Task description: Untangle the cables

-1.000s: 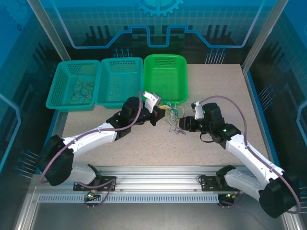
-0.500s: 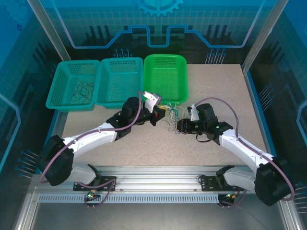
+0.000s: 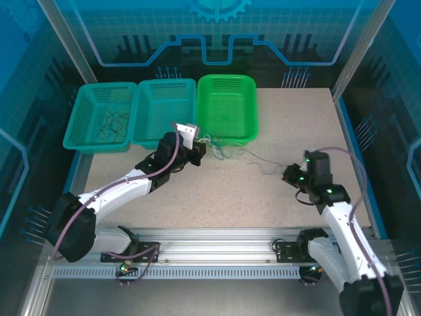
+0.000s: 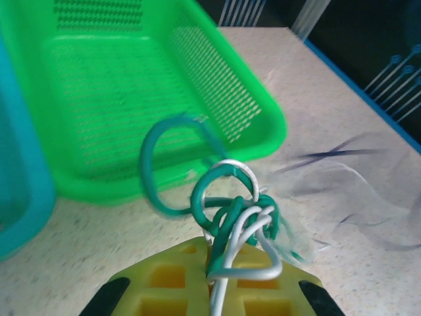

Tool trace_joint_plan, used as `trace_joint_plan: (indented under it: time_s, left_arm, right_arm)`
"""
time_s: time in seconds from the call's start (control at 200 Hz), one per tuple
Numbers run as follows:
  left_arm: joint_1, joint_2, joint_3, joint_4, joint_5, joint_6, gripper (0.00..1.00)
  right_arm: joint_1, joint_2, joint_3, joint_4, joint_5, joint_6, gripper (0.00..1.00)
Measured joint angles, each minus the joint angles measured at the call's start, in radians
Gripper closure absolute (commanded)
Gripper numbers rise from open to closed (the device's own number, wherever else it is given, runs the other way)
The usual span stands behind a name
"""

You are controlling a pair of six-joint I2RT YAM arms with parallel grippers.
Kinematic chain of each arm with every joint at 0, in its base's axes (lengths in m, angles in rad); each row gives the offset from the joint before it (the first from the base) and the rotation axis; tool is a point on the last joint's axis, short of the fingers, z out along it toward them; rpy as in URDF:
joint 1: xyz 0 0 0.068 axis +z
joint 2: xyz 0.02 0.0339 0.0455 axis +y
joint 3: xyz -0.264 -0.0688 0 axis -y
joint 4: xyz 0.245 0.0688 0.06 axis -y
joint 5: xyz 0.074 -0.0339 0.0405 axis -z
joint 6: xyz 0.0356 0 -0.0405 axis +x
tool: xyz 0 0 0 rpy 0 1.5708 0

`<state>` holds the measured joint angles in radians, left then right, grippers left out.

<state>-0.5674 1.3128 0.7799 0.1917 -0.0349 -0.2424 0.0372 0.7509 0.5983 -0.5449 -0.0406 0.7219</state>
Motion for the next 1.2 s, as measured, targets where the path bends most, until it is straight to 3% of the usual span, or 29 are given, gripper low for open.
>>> trace_joint_plan:
  time_s: [0.135, 0.285, 0.32, 0.37, 0.415, 0.47, 0.57, 0.69, 0.85, 0.941, 1.021, 1.201]
  left_arm:
    - [-0.003, -0.021, -0.069, -0.027, -0.007, -0.04, 1.0]
    - [-0.048, -0.025, -0.146, -0.031, -0.013, -0.055, 1.0]
    - [-0.062, -0.025, -0.16, -0.027, -0.004, -0.055, 0.88]
    - [-0.085, -0.024, -0.178, -0.01, 0.015, -0.051, 0.62]
    - [-0.102, -0.024, -0.189, 0.017, 0.033, -0.047, 0.45]
    - [-0.12, -0.024, -0.194, 0.051, 0.055, -0.039, 0.32]
    - [-0.134, -0.037, -0.194, 0.117, 0.077, -0.007, 0.2]
    - [-0.134, -0.126, -0.193, 0.155, 0.092, 0.079, 0.17]
    - [-0.138, -0.216, -0.141, 0.175, 0.205, 0.252, 0.15]
    - [-0.153, -0.206, -0.084, 0.172, 0.27, 0.366, 0.13]
    - [-0.161, -0.18, -0.036, 0.169, 0.312, 0.456, 0.01]
    - [-0.162, -0.038, 0.084, 0.126, 0.399, 0.591, 0.01]
  right_arm:
    - [-0.172, -0.065, 0.026, -0.093, 0.017, 0.0, 1.0]
    - [-0.224, -0.043, 0.11, -0.101, -0.042, -0.008, 1.0]
    - [-0.223, -0.027, 0.134, -0.086, -0.086, -0.012, 1.0]
    - [-0.218, -0.001, 0.164, -0.066, -0.144, -0.019, 1.0]
    - [-0.206, 0.025, 0.193, -0.05, -0.185, -0.023, 1.0]
    - [-0.177, 0.053, 0.22, -0.028, -0.226, -0.032, 1.0]
    - [-0.101, 0.063, 0.243, -0.011, -0.27, -0.052, 1.0]
    - [0.005, 0.068, 0.288, -0.008, -0.306, -0.085, 1.0]
    - [0.119, 0.093, 0.336, 0.01, -0.341, -0.135, 1.0]
    - [0.19, 0.109, 0.342, 0.026, -0.363, -0.179, 1.0]
    - [0.253, 0.121, 0.347, 0.034, -0.381, -0.221, 1.0]
    - [0.365, 0.151, 0.379, 0.042, -0.438, -0.309, 1.0]
